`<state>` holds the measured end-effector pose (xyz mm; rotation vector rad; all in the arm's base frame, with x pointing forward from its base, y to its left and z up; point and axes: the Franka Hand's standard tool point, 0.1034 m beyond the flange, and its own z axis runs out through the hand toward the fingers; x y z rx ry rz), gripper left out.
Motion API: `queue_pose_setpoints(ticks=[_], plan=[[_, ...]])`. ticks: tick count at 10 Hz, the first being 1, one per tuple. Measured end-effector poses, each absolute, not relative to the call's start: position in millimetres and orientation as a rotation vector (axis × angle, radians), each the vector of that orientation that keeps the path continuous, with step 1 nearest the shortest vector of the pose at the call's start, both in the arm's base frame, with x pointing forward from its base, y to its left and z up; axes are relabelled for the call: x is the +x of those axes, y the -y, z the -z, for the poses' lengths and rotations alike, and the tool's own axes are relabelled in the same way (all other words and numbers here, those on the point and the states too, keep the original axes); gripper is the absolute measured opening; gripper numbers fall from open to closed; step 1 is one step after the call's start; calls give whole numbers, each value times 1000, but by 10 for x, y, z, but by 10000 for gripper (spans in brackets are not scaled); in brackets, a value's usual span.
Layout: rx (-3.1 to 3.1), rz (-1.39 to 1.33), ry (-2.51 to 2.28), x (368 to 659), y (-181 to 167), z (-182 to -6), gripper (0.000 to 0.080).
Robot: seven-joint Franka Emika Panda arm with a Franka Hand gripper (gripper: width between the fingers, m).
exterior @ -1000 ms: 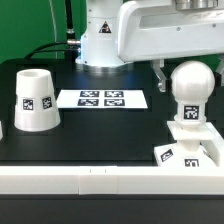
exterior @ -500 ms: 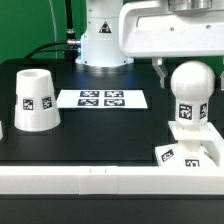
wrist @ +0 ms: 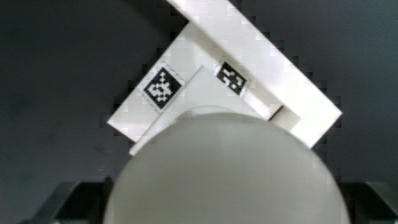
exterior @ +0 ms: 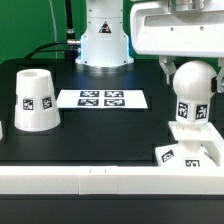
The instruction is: Assemble lamp
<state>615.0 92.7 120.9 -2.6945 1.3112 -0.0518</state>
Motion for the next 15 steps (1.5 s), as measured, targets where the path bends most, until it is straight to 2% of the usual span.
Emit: queue_pose_setpoints(ticks=[2, 4, 12, 15], plan=[[-2649, 38, -1384, 6145, -955, -1208, 677], [-2708, 45, -1272, 6136, -983, -1209, 695], [-3005, 80, -280, 6131, -1019, -1240, 699], [-3052, 118, 262, 6148, -945, -1246, 699]])
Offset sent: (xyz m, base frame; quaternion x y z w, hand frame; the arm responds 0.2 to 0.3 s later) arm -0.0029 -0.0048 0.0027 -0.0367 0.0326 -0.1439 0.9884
